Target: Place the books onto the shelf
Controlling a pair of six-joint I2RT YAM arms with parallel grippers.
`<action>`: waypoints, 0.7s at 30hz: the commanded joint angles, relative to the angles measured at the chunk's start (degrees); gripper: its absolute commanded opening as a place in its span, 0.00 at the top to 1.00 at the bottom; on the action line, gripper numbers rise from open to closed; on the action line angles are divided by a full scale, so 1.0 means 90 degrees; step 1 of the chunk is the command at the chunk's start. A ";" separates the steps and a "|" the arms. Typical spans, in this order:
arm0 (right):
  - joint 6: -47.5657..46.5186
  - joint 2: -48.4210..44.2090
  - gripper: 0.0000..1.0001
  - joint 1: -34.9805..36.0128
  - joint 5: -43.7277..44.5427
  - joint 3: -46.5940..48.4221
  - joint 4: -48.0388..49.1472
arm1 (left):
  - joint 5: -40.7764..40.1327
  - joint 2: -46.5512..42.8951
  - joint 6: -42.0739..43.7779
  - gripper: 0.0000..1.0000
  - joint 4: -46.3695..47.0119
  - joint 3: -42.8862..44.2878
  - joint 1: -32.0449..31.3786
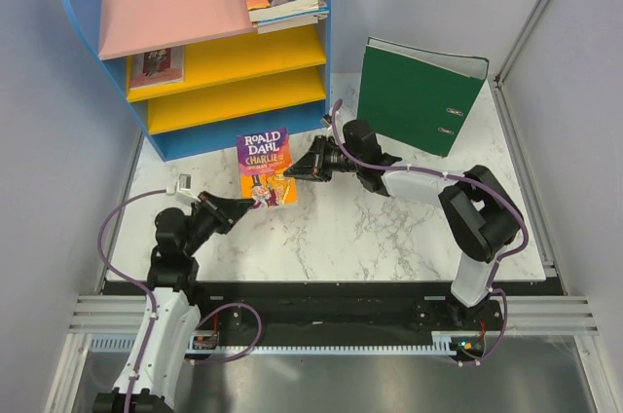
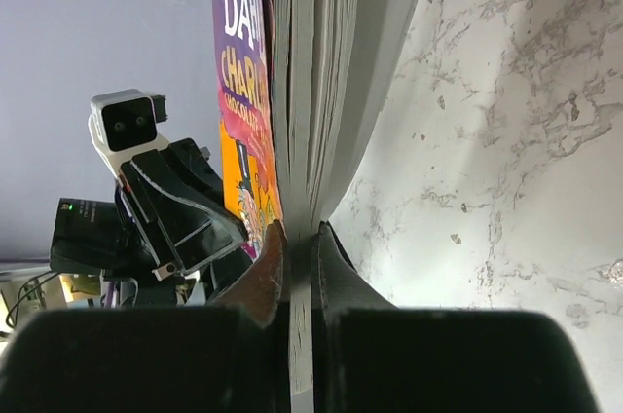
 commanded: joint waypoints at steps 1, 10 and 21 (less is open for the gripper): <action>0.0063 -0.0070 0.81 -0.0094 0.0068 0.0219 0.0534 | 0.0219 -0.0043 0.0028 0.98 -0.0099 0.0443 -0.0029; -0.1292 -0.1045 0.15 -0.0173 0.1258 -0.0609 -0.1232 | 0.0268 0.0560 0.0368 0.98 -0.1006 0.2434 -0.0038; -0.1685 -0.2658 0.05 -0.0134 0.2226 -0.3217 -0.0768 | 0.0932 0.2113 0.0545 0.98 -0.1232 0.5764 -0.0029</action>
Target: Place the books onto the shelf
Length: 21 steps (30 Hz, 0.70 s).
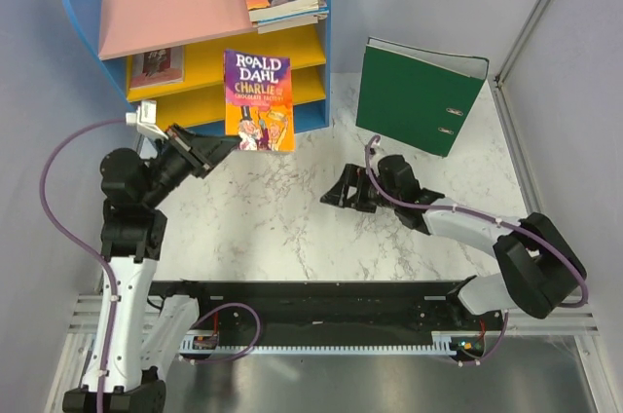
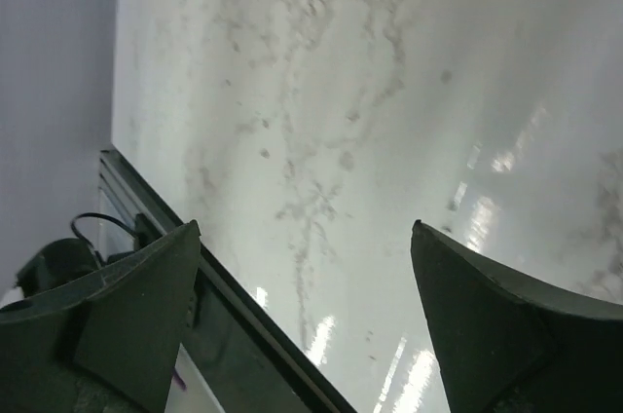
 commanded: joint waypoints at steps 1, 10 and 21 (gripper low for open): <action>-0.0077 -0.0163 0.05 0.0102 0.0286 -0.1168 0.0585 | 0.0536 0.0616 0.0232 0.98 0.0431 0.1389 -0.0012; -0.0086 0.0197 0.04 0.0376 0.0422 -0.1454 0.0840 | 0.0546 0.2754 -0.0823 0.98 0.2179 0.3596 -0.0012; -0.0067 0.0569 0.03 0.0405 0.0295 -0.1386 0.1016 | 0.0264 0.5860 -0.2893 0.98 0.3616 0.6487 -0.0022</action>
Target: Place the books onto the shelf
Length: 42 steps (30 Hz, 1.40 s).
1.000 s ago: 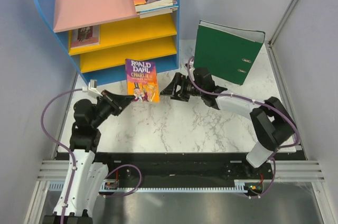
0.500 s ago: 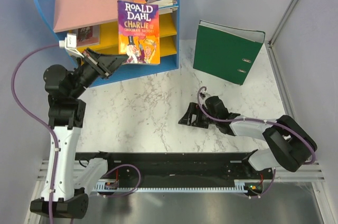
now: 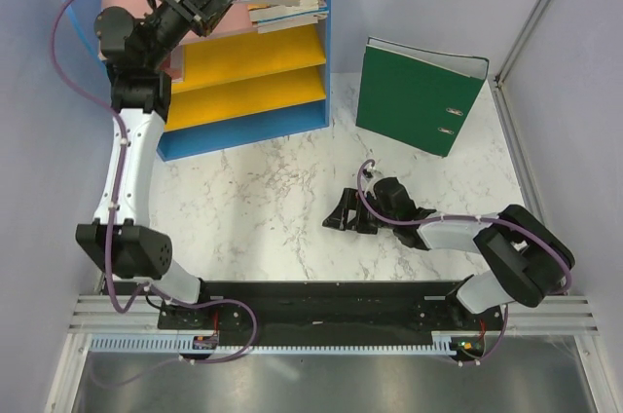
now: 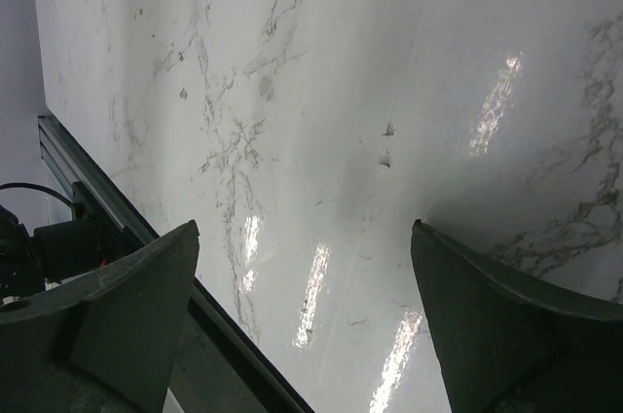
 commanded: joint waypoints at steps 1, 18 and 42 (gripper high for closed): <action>-0.0091 0.0226 0.03 0.0048 0.0067 0.0061 -0.0077 | -0.0448 0.0569 -0.0973 0.98 0.0818 0.0853 -0.0022; -0.0081 0.0471 0.02 0.0038 -0.0021 0.0159 -0.0077 | -0.2040 0.2026 0.0013 0.98 -0.1174 0.2867 -0.1008; -0.0111 0.0510 0.02 0.0038 -0.0138 0.0179 -0.0077 | -0.2296 0.1947 0.0024 0.98 -0.2073 0.2467 -0.0911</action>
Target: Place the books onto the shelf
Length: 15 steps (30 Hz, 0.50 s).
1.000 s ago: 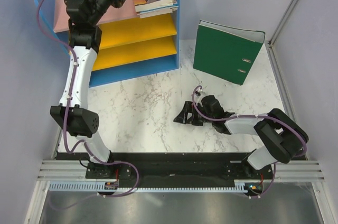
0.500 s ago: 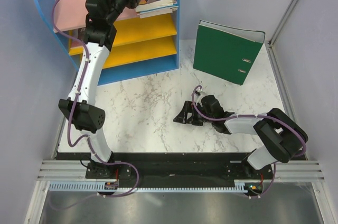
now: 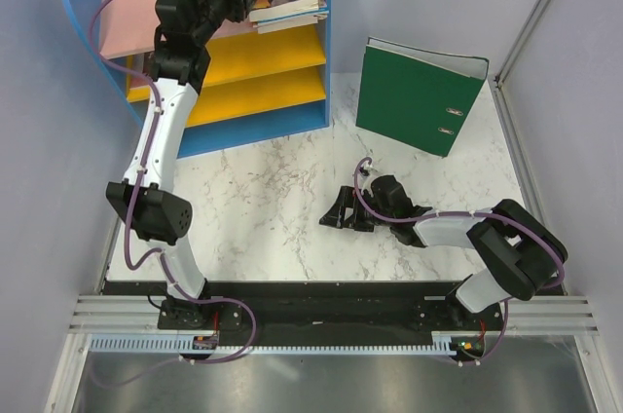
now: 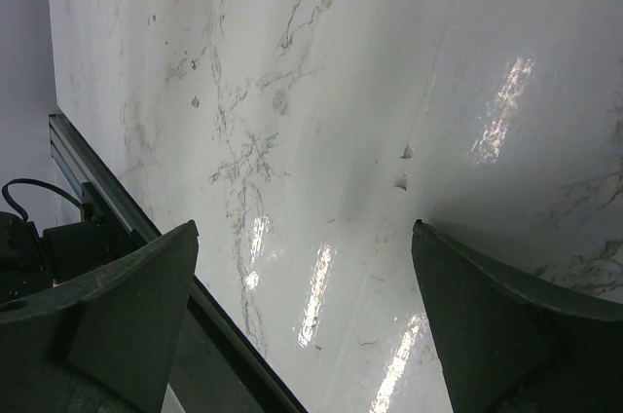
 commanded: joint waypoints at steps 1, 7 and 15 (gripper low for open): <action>-0.0111 0.0201 0.02 0.0026 0.0005 0.0021 -0.0341 | 0.0439 -0.0066 -0.0231 0.98 0.0098 0.0113 0.0177; -0.0120 0.0231 0.02 0.0026 -0.0014 0.0040 -0.0361 | 0.1113 0.0168 -0.0719 0.98 0.0010 0.0191 0.0432; -0.0111 0.0289 0.02 0.0026 -0.0015 0.0060 -0.0371 | 0.1836 0.0413 -0.0945 0.90 0.0000 0.0338 0.0500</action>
